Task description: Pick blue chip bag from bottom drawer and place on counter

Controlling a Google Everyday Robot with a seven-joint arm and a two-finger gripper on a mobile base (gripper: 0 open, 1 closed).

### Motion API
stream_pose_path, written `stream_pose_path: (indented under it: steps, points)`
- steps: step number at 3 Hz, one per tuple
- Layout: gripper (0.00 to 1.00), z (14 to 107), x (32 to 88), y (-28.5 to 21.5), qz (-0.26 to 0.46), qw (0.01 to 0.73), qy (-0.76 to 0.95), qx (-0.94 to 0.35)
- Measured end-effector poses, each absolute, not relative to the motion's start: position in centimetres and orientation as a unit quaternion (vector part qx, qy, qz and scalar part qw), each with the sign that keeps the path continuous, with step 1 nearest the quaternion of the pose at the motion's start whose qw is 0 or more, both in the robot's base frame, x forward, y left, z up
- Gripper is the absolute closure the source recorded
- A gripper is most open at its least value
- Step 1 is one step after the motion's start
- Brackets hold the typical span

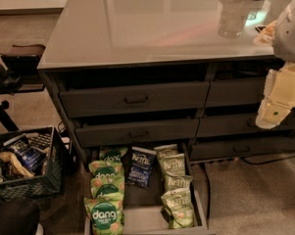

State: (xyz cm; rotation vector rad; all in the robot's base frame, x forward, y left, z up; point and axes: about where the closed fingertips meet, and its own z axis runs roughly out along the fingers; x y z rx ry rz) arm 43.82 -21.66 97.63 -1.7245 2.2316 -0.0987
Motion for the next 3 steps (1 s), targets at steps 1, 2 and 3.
stream_pose_path:
  steps: [1, 2, 3]
  points:
    - [0.0, 97.6, 43.8, -21.7, -0.035, 0.159, 0.781, -0.603]
    - [0.0, 94.6, 44.0, -21.7, -0.021, 0.154, 0.791, -0.592]
    - [0.0, 87.5, 43.7, -21.2, 0.018, 0.151, 0.797, -0.584]
